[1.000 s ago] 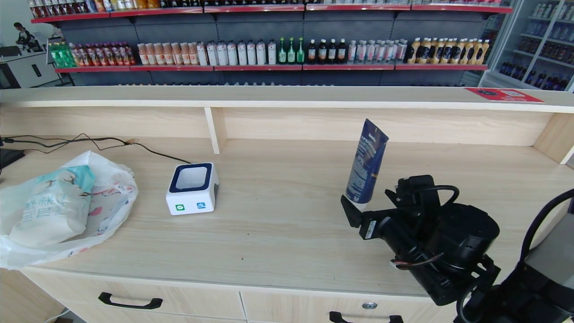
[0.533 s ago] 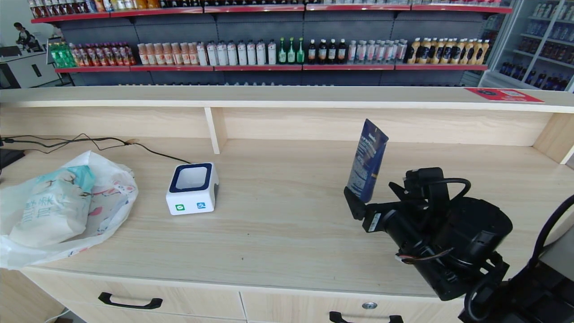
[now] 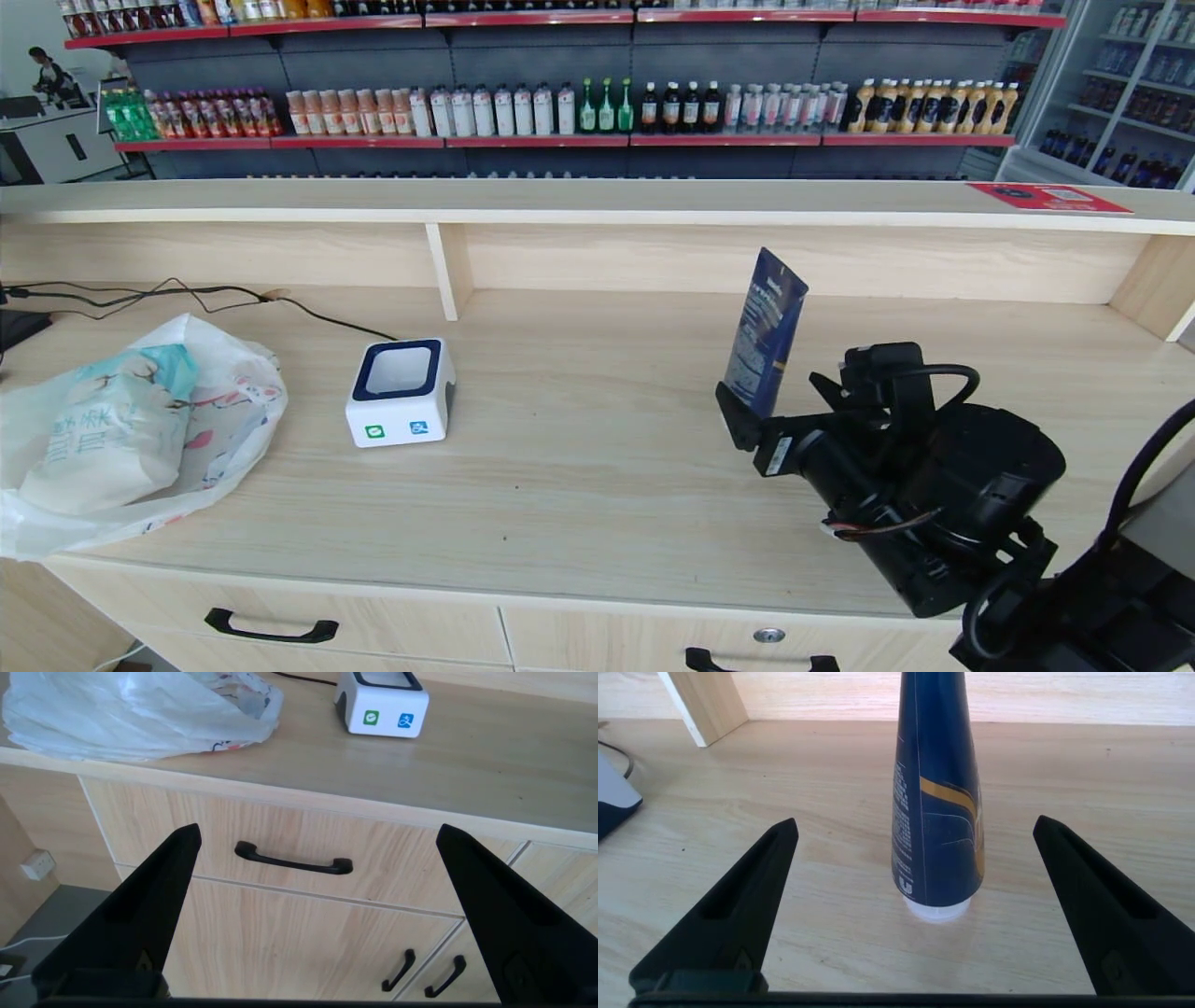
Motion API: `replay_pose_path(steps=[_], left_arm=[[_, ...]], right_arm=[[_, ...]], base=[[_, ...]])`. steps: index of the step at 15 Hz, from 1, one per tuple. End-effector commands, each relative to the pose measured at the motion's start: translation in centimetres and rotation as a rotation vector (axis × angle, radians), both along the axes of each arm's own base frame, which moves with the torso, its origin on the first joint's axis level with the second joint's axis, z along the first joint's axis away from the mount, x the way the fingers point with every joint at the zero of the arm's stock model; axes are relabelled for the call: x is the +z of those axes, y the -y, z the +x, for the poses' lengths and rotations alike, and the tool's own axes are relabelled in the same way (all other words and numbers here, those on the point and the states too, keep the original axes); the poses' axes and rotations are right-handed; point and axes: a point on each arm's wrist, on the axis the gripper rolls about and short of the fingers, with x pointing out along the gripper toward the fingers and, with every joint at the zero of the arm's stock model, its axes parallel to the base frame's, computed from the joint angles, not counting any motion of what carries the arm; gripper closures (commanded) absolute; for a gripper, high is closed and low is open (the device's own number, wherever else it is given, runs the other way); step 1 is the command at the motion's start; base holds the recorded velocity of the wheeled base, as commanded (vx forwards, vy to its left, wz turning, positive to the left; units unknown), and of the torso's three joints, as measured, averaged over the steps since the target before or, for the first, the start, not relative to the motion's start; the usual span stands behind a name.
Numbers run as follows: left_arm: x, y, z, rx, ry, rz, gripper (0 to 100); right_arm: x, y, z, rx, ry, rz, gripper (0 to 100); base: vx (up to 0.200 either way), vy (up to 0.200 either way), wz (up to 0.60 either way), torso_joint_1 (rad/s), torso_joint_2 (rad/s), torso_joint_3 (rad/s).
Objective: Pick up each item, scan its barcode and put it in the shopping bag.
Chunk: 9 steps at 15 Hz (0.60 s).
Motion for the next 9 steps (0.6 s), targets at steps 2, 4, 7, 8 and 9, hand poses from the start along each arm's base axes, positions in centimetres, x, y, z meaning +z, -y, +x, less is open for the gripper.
replay_pose_path(steps=[2,4,7,8,9], left_arm=[[0.0,0.0,0.0,0.0,-0.001,0.0,0],[0.0,0.0,0.0,0.0,0.0,0.0,0],[0.0,0.0,0.0,0.0,-0.001,0.0,0],[0.0,0.0,0.0,0.0,0.0,0.0,0],[0.0,0.0,0.0,0.0,-0.001,0.0,0]], right_arm=[[-0.9,-0.5,1.5,0.002,-0.004,-0.009,0],[-1.0,0.3,2.5,-0.035,0.0,-0.01,0],[-1.0,1.1,4.1,-0.069,0.016,-0.005,0],[-1.3,1.0,4.2,-0.066,0.009,-0.007,0],[-1.4,0.8,4.5,-0.066,0.012,-0.006,0]], base=[[0.0,0.0,0.0,0.0,0.0,0.0],[0.0,0.0,0.0,0.0,0.0,0.0],[0.0,0.0,0.0,0.0,0.0,0.0],[0.0,0.0,0.0,0.0,0.0,0.0],[0.0,0.0,0.0,0.0,0.0,0.0]])
